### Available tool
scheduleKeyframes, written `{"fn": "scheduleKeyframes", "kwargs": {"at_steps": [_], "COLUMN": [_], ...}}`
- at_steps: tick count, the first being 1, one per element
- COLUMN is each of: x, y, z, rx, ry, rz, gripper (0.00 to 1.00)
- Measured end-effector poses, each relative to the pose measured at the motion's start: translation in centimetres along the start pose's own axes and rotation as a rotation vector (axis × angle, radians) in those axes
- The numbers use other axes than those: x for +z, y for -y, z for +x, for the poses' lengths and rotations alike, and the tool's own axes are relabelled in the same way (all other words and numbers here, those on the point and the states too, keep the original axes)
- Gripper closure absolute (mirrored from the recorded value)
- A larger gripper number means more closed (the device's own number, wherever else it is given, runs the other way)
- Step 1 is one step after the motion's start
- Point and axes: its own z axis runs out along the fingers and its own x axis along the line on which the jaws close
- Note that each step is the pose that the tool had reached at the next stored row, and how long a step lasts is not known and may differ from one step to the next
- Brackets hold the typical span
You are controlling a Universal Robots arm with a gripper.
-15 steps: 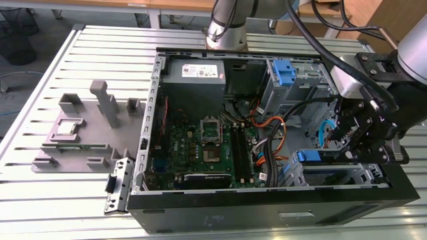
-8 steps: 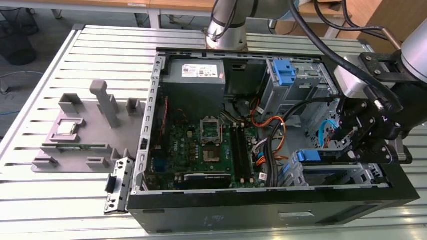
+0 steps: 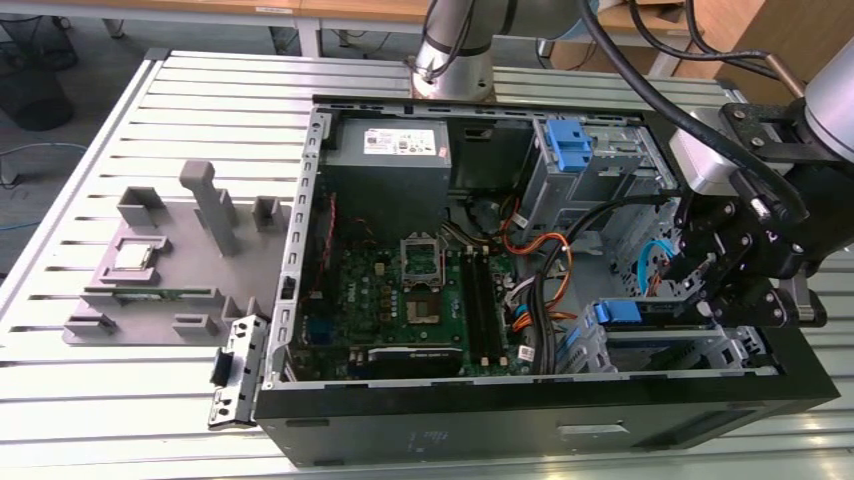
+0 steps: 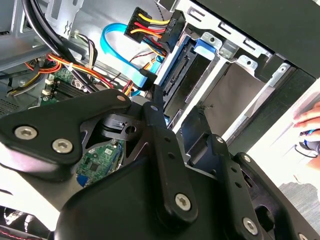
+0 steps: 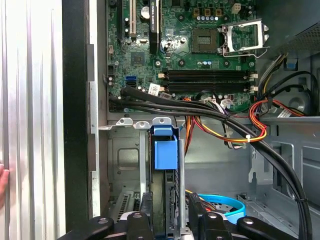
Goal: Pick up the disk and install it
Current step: 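Insert the first disk wire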
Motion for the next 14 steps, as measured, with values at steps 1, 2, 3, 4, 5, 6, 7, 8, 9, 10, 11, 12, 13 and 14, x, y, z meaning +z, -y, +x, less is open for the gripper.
{"fn": "scheduleKeyframes", "kwargs": {"at_steps": [1, 2, 3, 4, 5, 6, 7, 8, 9, 10, 11, 12, 13, 14], "x": [0.00, 0.00, -0.01, -0.05, -0.12, -0.22, -0.33, -0.50, -0.65, -0.77, -0.89, -1.01, -1.09, -1.12], "y": [0.00, 0.00, 0.00, 0.00, 0.00, 0.00, 0.00, 0.00, 0.00, 0.00, 0.00, -0.01, 0.00, -0.01], "z": [0.00, 0.00, 0.00, 0.00, -0.01, -0.02, -0.02, -0.03, -0.04, -0.04, -0.05, -0.06, -0.06, -0.06], "rx": [0.000, 0.000, 0.000, 0.000, 0.000, 0.000, 0.000, 0.000, 0.000, 0.000, 0.000, 0.000, 0.000, 0.000], "ry": [0.0000, 0.0000, 0.0000, -0.0002, -0.0005, -0.0003, -0.0002, -0.0001, -0.0001, -0.0001, 0.0000, -0.0001, 0.0000, 0.0002], "rz": [0.0000, 0.0000, 0.0000, 0.0000, 0.0000, 0.0000, 0.0000, 0.0000, 0.0000, 0.0000, 0.0000, 0.0000, 0.0000, 0.0000], "gripper": [0.58, 0.58, 0.58, 0.58, 0.58, 0.58, 0.58, 0.58, 0.58, 0.58, 0.58, 0.58, 0.58, 0.58]}}
